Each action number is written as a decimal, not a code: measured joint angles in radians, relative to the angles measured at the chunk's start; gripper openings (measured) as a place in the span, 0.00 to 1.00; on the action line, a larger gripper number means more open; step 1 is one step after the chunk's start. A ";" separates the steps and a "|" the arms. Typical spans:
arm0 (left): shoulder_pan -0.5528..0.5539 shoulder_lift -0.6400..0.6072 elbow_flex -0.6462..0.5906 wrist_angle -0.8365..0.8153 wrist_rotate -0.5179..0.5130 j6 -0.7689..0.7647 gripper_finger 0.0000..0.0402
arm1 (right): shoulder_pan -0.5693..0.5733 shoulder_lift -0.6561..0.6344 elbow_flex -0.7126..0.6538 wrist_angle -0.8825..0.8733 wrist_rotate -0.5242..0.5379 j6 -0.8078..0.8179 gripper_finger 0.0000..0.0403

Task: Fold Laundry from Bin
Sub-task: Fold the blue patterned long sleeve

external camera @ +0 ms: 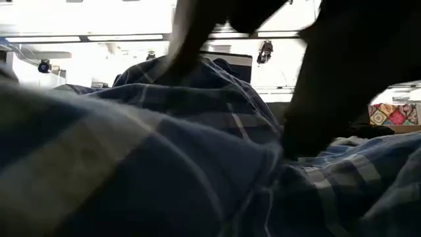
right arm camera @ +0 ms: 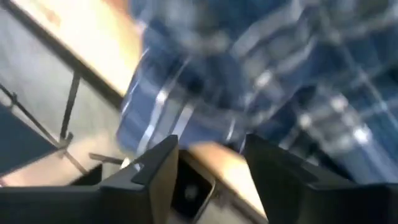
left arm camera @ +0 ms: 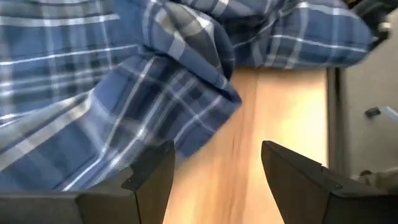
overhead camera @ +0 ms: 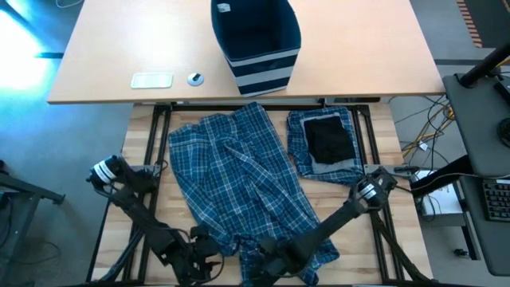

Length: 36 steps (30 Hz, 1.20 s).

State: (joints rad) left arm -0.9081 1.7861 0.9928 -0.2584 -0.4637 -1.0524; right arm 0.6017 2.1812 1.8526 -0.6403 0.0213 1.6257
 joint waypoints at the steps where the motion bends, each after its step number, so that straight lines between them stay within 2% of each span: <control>1: 0.004 0.022 0.000 0.015 0.000 -0.004 0.56 | -0.008 0.005 -0.019 0.035 -0.004 0.003 0.47; 3: 0.015 0.069 -0.001 0.004 -0.001 -0.020 0.55 | -0.018 0.016 -0.040 0.117 -0.005 0.022 0.46; 6: 0.028 0.105 0.004 0.005 -0.028 -0.052 0.49 | -0.034 0.031 -0.050 0.100 -0.004 0.021 0.35; 10: 0.041 0.099 0.003 -0.018 -0.044 -0.058 0.27 | -0.051 0.024 -0.046 0.096 -0.005 -0.043 0.08; 13: 0.047 0.054 -0.003 -0.120 -0.042 -0.063 0.06 | -0.059 -0.001 0.015 0.009 -0.044 -0.102 0.04; 15: 0.049 0.011 -0.003 -0.202 -0.044 -0.069 0.03 | -0.062 -0.012 0.088 -0.086 -0.089 -0.163 0.03; 21: 0.045 -0.109 -0.002 -0.427 -0.061 -0.068 0.01 | -0.080 -0.015 0.328 -0.456 -0.287 -0.393 0.02; 25: 0.028 -0.161 -0.002 -0.470 -0.059 -0.064 0.00 | -0.083 -0.016 0.448 -0.618 -0.312 -0.456 0.04; 29: 0.003 -0.201 -0.002 -0.483 -0.049 -0.058 0.00 | -0.084 -0.016 0.481 -0.566 -0.313 -0.434 0.12; 33: -0.017 -0.224 -0.002 -0.503 -0.038 -0.058 0.00 | -0.075 -0.016 0.481 -0.476 -0.318 -0.433 0.27; 36: -0.047 -0.230 -0.002 -0.483 -0.028 -0.037 0.00 | -0.061 -0.016 0.482 -0.505 -0.318 -0.444 0.39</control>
State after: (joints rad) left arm -0.9547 1.5558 0.9913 -0.7410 -0.4919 -1.0895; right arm 0.5409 2.1647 2.3345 -1.1455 -0.2962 1.1814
